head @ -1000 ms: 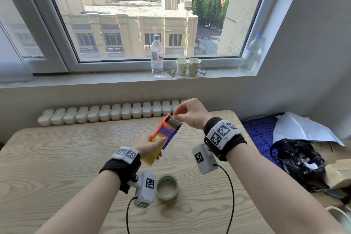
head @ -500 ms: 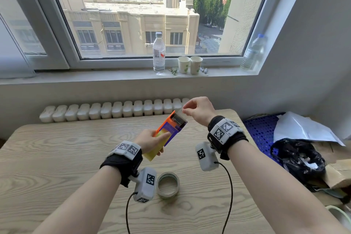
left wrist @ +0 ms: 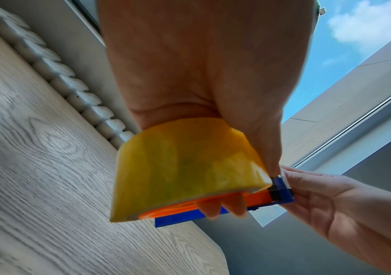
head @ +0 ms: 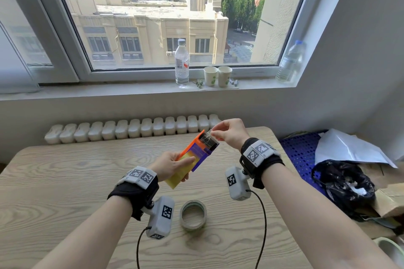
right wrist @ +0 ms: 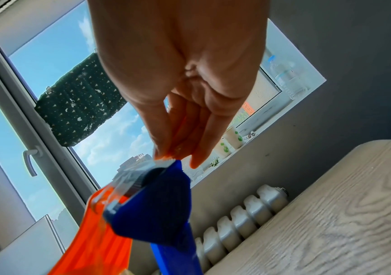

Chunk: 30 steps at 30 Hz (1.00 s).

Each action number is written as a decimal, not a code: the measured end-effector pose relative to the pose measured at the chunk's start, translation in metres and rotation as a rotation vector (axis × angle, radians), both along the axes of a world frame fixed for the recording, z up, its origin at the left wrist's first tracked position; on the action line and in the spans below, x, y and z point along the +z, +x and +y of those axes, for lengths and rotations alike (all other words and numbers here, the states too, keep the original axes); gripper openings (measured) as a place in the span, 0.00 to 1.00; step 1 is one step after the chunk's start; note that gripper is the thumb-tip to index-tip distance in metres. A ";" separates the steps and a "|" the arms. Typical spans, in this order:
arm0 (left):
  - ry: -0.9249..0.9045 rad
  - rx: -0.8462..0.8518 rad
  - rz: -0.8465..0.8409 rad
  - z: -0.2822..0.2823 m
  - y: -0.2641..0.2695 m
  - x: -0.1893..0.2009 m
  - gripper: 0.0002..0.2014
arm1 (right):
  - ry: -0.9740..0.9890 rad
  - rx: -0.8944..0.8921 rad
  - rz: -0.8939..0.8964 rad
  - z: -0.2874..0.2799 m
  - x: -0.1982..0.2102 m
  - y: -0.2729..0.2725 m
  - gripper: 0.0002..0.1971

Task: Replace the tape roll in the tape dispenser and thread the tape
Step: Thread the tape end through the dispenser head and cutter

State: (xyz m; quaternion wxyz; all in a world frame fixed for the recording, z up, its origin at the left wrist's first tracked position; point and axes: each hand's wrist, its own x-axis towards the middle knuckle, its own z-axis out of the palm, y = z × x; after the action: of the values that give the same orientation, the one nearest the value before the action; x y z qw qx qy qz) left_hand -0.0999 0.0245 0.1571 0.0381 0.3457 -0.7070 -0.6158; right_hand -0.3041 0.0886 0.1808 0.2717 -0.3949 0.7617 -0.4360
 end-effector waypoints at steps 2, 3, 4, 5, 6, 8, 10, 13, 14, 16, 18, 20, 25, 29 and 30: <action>0.000 0.008 -0.015 -0.001 0.002 -0.001 0.17 | -0.003 0.006 -0.027 0.000 -0.004 0.002 0.07; 0.000 0.009 -0.020 -0.001 0.003 -0.002 0.18 | -0.007 0.009 -0.050 0.001 -0.006 0.004 0.07; 0.000 0.008 -0.021 0.000 0.004 -0.002 0.18 | -0.017 0.008 -0.075 0.000 -0.008 0.005 0.08; -0.004 0.010 -0.023 0.000 0.004 -0.003 0.17 | -0.031 0.003 -0.099 0.000 -0.010 0.007 0.08; -0.010 0.015 -0.025 0.001 0.005 -0.003 0.15 | -0.050 -0.005 -0.124 0.000 -0.012 0.010 0.08; -0.013 0.035 -0.020 0.002 0.006 -0.003 0.13 | -0.087 -0.019 -0.159 -0.001 -0.016 0.013 0.06; -0.010 0.045 -0.016 0.002 0.007 -0.003 0.12 | -0.103 -0.025 -0.180 -0.002 -0.018 0.016 0.01; -0.034 0.042 -0.039 0.001 0.010 -0.003 0.11 | -0.099 -0.022 -0.202 -0.003 -0.021 0.017 0.07; -0.044 0.041 -0.049 0.001 0.011 -0.002 0.10 | -0.097 -0.014 -0.205 -0.004 -0.021 0.017 0.07; -0.047 0.033 -0.069 -0.001 0.014 -0.002 0.07 | -0.082 0.001 -0.213 -0.004 -0.021 0.017 0.08; -0.035 0.022 -0.082 -0.003 0.016 -0.002 0.05 | -0.072 0.013 -0.217 -0.005 -0.021 0.017 0.08; -0.020 0.021 -0.082 -0.004 0.018 -0.001 0.04 | -0.069 0.025 -0.216 -0.005 -0.021 0.018 0.09; -0.022 0.006 -0.077 -0.004 0.020 0.004 0.05 | -0.069 0.030 -0.172 -0.005 -0.020 0.020 0.07; -0.045 0.000 -0.081 -0.003 0.020 0.005 0.06 | -0.066 0.034 -0.200 -0.005 -0.017 0.021 0.06; -0.050 -0.002 -0.084 -0.002 0.020 0.004 0.07 | -0.063 0.033 -0.197 -0.006 -0.017 0.022 0.08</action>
State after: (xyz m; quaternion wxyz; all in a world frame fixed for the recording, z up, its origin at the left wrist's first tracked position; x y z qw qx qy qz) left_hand -0.0803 0.0220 0.1615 0.0162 0.3695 -0.7237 -0.5827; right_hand -0.2826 0.0828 0.1639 0.3398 -0.3712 0.7107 -0.4916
